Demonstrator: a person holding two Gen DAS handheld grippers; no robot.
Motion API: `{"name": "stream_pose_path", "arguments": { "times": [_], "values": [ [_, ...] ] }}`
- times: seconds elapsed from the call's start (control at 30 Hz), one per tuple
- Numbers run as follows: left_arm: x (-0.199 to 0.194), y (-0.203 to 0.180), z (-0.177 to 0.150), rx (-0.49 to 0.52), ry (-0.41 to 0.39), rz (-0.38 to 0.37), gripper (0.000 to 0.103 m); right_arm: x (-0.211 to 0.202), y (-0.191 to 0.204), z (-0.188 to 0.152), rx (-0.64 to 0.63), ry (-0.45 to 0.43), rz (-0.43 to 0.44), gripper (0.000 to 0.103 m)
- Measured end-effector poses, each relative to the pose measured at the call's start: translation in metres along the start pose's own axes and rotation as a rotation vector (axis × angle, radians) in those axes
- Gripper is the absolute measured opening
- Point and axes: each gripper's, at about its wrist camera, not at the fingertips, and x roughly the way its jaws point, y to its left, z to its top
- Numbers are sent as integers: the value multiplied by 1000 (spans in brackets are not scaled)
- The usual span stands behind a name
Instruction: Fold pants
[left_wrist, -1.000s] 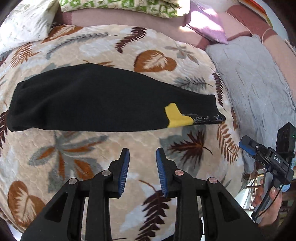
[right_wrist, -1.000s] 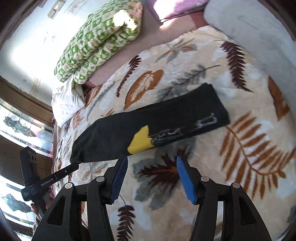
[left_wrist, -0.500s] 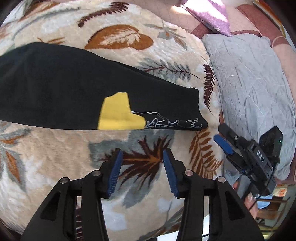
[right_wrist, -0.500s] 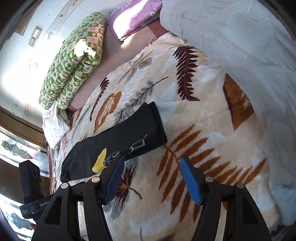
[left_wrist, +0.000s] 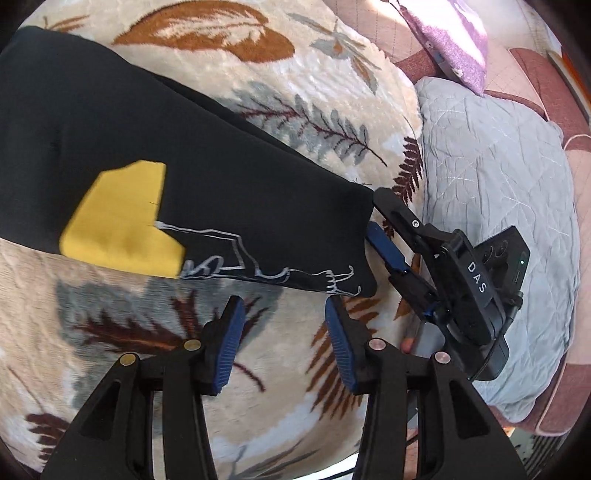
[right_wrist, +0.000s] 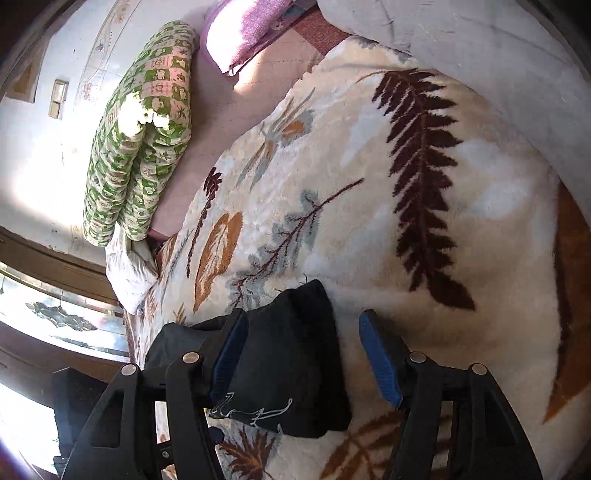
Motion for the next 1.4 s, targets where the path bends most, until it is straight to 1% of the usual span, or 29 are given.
{"name": "stream_pose_path", "arguments": {
  "times": [0.1, 0.17, 0.37, 0.47, 0.53, 0.63, 0.8, 0.83, 0.9, 0.93, 0.97, 1.03, 1.13, 1.2, 1.23, 1.27, 1.3, 1.37, 1.4],
  "values": [
    [14, -5, 2, -21, 4, 3, 44, 5, 0, 5, -26, 15, 3, 65],
    [22, -9, 4, -30, -5, 13, 44, 3, -1, 6, -25, 8, 11, 65],
    [27, -15, 10, -55, -57, 13, 44, -1, -7, 5, -8, 16, 51, 65],
    [24, -13, 9, -67, -40, -40, 44, -2, -10, 6, 0, 22, 68, 65],
    [22, -10, 5, -67, -43, -58, 44, -1, -13, 8, 21, 27, 90, 65],
    [20, -3, 1, -104, -33, -87, 44, 4, -14, 11, 30, 45, 104, 65],
    [13, 1, 2, -137, -75, -92, 44, 16, -3, 16, -26, 103, 106, 65],
    [13, 0, 2, -136, -75, -106, 44, 18, 0, 17, -45, 117, 95, 65],
    [15, -5, 3, -119, -83, -89, 44, 22, 6, 18, -81, 144, 75, 64],
    [18, -8, 3, -111, -87, -81, 44, 23, 8, 18, -98, 153, 69, 59],
    [22, -9, 3, -110, -79, -75, 44, 25, 11, 19, -120, 166, 57, 47],
    [29, -8, 3, -118, -67, -72, 44, 28, 12, 18, -133, 182, 14, 31],
    [30, -16, 2, -92, -92, -43, 44, 26, 10, 17, -123, 168, 15, 30],
    [31, -19, 1, -82, -95, -23, 44, 25, 7, 17, -105, 160, 20, 29],
    [32, -20, 2, -78, -93, -14, 38, 26, 6, 17, -96, 160, 22, 29],
    [32, -21, 3, -68, -91, -14, 31, 26, 5, 16, -90, 159, 23, 29],
    [33, -22, 5, -54, -79, -19, 18, 27, 5, 17, -81, 159, 26, 29],
    [36, -18, 7, -62, -61, -31, 14, 26, 2, 17, -60, 168, 47, 32],
    [36, -16, 8, -68, -58, -39, 12, 25, 1, 16, -56, 167, 52, 32]
  ]
}}
